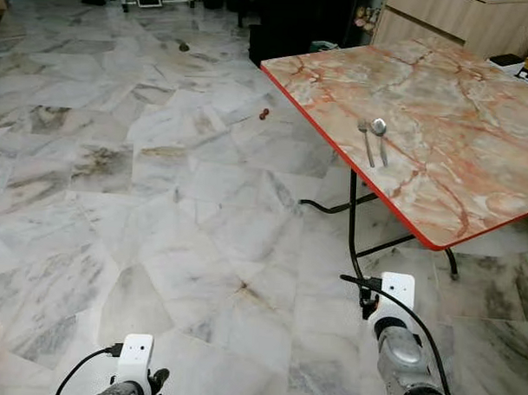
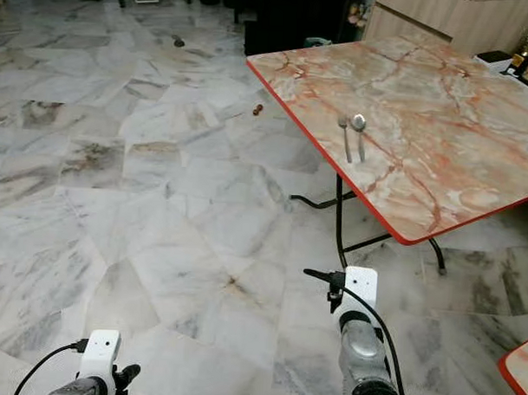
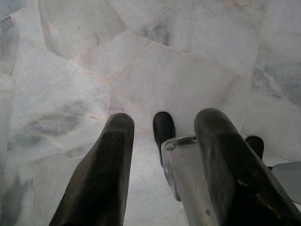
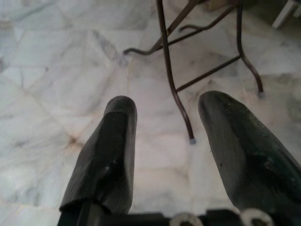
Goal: Setting the table
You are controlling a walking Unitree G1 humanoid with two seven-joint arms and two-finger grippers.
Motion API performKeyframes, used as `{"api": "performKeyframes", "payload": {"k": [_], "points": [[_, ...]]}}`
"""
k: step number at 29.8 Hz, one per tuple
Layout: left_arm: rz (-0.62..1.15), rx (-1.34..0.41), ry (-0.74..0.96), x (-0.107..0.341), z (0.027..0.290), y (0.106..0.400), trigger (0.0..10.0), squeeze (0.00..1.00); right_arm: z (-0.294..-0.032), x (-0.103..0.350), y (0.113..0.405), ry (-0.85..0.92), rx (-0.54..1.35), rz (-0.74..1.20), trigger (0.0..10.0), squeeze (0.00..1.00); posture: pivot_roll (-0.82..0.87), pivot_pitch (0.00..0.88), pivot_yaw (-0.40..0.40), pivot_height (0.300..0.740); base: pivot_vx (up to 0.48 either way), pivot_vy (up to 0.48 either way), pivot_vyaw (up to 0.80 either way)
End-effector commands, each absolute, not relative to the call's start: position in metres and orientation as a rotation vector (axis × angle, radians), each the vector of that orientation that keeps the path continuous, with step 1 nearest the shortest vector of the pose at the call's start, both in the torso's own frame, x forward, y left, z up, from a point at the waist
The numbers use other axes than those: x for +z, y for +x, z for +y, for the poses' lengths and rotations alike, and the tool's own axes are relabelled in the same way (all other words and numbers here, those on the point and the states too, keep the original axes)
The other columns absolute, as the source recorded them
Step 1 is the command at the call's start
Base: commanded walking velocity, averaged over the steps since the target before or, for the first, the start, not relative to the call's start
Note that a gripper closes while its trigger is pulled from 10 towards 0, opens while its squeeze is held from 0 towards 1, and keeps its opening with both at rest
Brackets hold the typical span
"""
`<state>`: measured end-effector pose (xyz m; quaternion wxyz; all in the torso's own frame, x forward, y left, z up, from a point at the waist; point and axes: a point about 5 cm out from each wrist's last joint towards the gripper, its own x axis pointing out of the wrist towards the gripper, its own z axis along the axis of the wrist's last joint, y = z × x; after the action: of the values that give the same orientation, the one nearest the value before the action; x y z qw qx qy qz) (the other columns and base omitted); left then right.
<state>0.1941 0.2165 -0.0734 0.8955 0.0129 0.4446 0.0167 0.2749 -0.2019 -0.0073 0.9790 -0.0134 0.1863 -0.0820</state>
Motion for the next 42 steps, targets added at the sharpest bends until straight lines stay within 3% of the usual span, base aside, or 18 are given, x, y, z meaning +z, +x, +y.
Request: {"api": "performKeyframes", "payload": {"k": [1,13,26,37,42], "points": [[0.936,0.032,0.032,-0.076,0.219,0.187,10.0,0.00,-0.205,0.000,0.278,-0.050,-0.165,0.321,10.0,0.00,0.03,0.000,-0.041,0.740,0.000,0.000,0.00],[0.914,0.014,0.029,-0.074,0.214,0.193,10.0,0.00,-0.210,0.010,0.263,-0.076,-0.159,0.158,10.0,0.00,0.01,0.000,-0.035,0.740,0.000,0.000,0.00],[0.835,0.029,0.028,-0.065,0.207,0.210,10.0,0.00,-0.181,0.088,0.320,-0.041,-0.073,-0.138,10.0,0.00,0.02,0.000,-0.042,0.740,0.000,0.000,0.00],[0.810,0.125,0.023,-0.058,0.234,0.213,10.0,0.00,-0.166,0.099,0.327,-0.013,-0.052,-0.151,10.0,0.00,0.03,0.000,-0.044,0.740,0.000,0.000,0.00],[0.813,0.140,0.020,-0.056,0.234,0.216,10.0,0.00,-0.167,0.101,0.330,0.003,-0.063,-0.137,10.0,0.00,0.03,0.000,-0.045,0.740,0.000,0.274,0.00]]}}
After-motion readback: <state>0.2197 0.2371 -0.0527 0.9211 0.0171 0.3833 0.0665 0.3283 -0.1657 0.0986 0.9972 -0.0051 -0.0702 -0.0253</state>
